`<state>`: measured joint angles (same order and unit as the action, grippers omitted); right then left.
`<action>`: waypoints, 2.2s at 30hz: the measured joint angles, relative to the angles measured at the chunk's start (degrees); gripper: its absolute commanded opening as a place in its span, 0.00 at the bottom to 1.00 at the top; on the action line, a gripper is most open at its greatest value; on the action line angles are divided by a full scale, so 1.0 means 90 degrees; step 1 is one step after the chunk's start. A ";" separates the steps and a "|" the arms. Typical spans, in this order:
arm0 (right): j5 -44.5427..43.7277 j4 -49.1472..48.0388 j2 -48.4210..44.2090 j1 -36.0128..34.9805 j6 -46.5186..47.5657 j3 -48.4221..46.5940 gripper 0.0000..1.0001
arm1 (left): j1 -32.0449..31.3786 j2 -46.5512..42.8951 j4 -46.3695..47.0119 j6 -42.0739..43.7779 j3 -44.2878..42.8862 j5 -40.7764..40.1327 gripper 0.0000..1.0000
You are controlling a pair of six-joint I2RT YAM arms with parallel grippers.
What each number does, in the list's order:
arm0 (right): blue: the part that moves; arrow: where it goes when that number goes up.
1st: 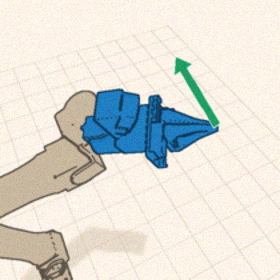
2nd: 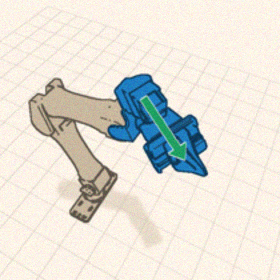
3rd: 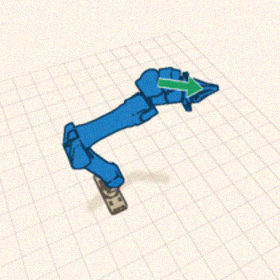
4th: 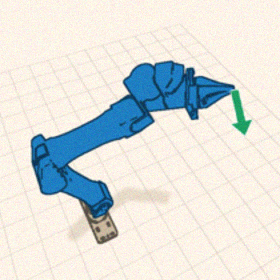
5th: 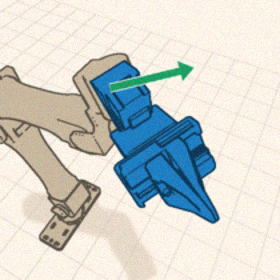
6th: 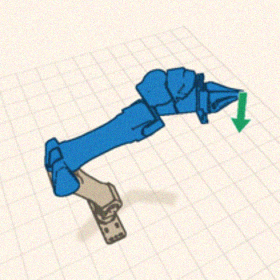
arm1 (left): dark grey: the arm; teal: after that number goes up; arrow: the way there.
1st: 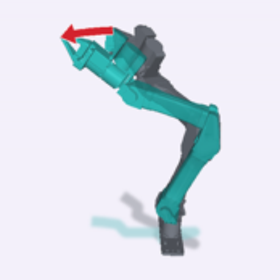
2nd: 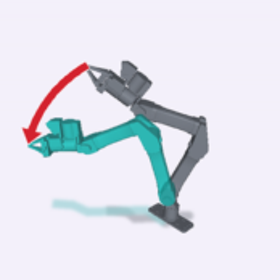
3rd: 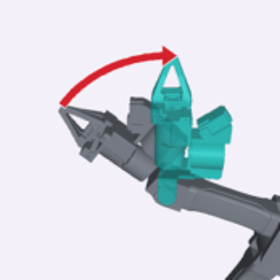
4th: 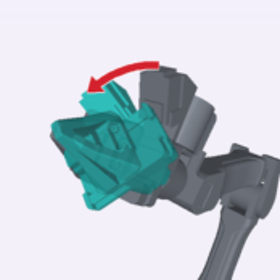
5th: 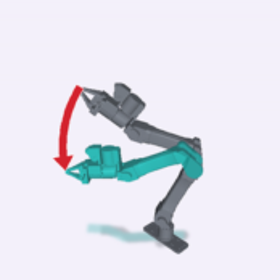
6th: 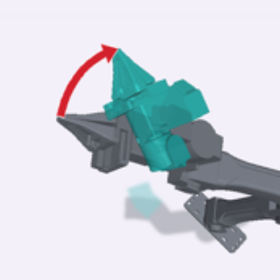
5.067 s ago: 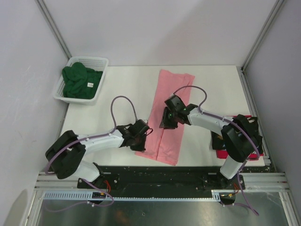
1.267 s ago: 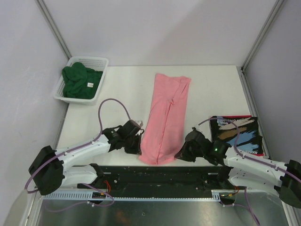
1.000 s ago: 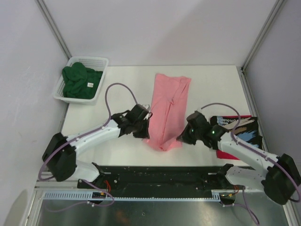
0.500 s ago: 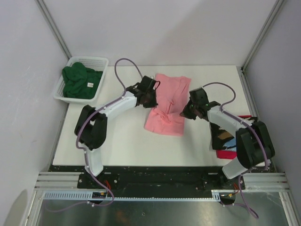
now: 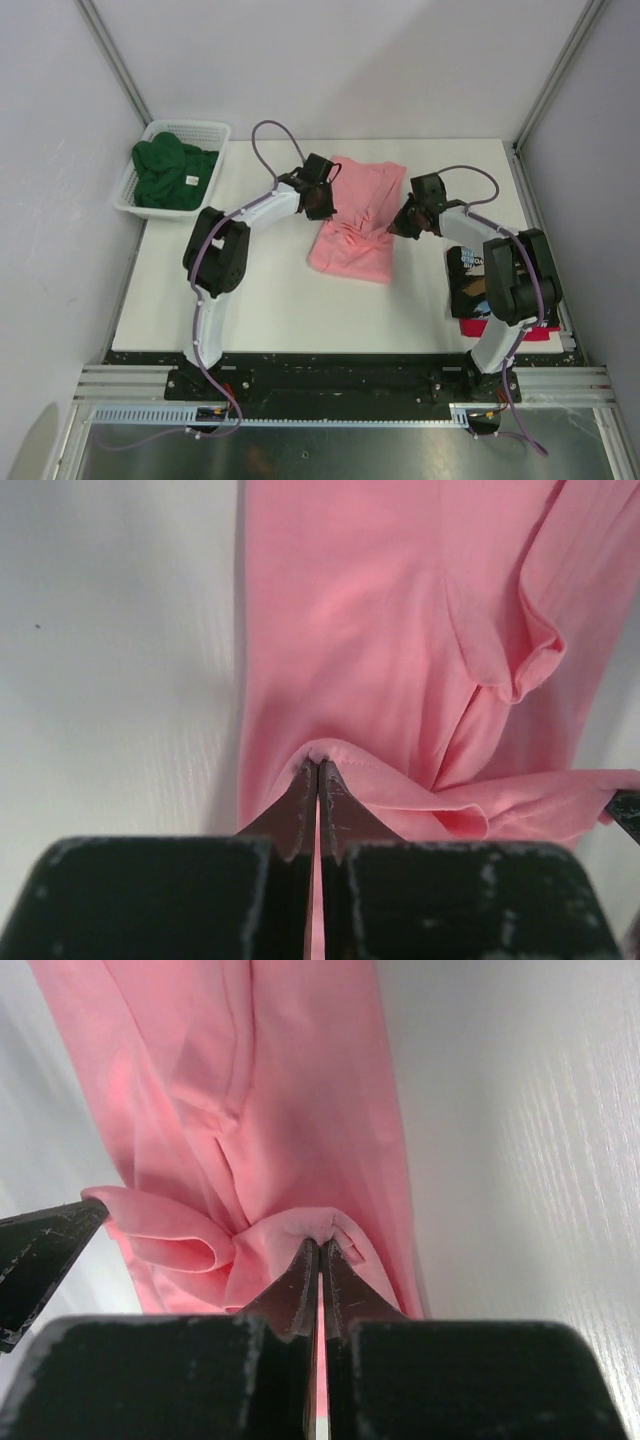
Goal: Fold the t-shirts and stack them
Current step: Fold the folded rectangular tshirt in 1/3 of the way
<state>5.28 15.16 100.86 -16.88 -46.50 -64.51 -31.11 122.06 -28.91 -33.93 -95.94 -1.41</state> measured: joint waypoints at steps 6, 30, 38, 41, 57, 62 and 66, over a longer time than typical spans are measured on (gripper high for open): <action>0.0087 -0.0061 0.0221 0.0117 0.0051 -0.0299 0.00 | 0.0138 0.0007 0.0015 0.0000 -0.0206 0.0002 0.00; -0.0192 0.0748 0.0427 0.0015 0.1022 -0.1241 0.27 | 0.0607 -0.0012 0.0046 0.0427 -0.0304 0.0330 0.34; -0.0372 0.1236 0.0379 -0.1110 0.1331 -0.1243 0.18 | 0.0624 -0.1158 0.0119 0.0325 0.0818 0.0614 0.08; -0.0372 0.1251 0.0457 -0.1270 0.1375 -0.1273 0.19 | 0.0624 -0.1423 0.0143 0.0272 0.1311 0.0709 0.06; -0.0848 0.2329 0.3502 -0.0971 0.2079 -0.5219 0.34 | 0.0624 -0.2416 0.0289 0.0216 0.3004 0.1069 0.16; -0.0998 0.2676 0.3677 -0.0916 0.2193 -0.5525 0.36 | 0.0624 -0.2540 0.0410 0.0219 0.3160 0.1178 0.20; -0.1168 0.2737 0.3519 -0.1005 0.2251 -0.5442 0.37 | 0.0624 -0.2540 0.0454 0.0216 0.3198 0.1234 0.21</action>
<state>-5.23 39.79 132.53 -25.93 -26.24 -113.49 -25.50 99.20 -24.82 -31.99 -67.16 9.69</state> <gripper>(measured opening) 0.363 0.202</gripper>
